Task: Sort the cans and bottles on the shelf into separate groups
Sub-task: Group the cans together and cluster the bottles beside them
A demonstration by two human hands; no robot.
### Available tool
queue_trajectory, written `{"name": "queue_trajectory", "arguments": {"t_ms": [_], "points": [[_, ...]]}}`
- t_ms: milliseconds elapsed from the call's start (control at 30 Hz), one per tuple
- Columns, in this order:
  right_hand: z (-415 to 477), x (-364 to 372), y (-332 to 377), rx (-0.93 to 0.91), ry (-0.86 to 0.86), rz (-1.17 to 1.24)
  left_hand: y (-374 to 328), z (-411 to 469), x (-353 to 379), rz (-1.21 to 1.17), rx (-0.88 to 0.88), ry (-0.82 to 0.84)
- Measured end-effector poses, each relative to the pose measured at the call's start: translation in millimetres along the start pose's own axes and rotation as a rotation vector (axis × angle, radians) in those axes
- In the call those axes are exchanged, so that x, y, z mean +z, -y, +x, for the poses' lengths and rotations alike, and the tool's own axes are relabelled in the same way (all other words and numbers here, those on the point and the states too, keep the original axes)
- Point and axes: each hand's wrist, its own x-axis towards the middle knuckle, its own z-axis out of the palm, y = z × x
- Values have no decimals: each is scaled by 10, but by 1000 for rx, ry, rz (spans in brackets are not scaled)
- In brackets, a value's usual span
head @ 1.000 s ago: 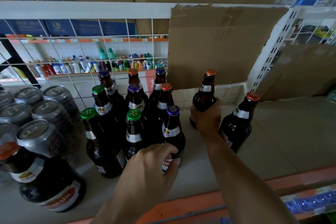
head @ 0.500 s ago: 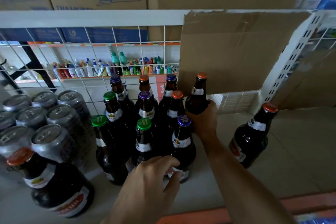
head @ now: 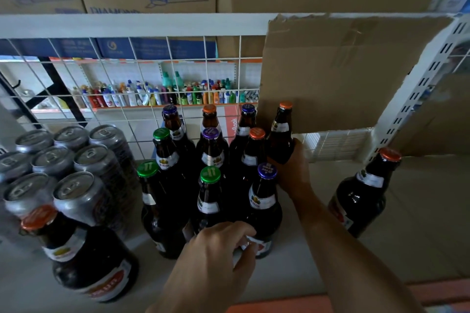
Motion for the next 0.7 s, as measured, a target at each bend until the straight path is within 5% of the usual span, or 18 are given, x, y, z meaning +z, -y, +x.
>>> {"name": "queue_trajectory", "arguments": {"t_ms": [467,700], "points": [[-1150,-295,-348,71,-24,-65,-142,55,118,-35,71,78],[-1505,-578,-519,132,-521,94,-132,-6,292,-4,93,150]]}}
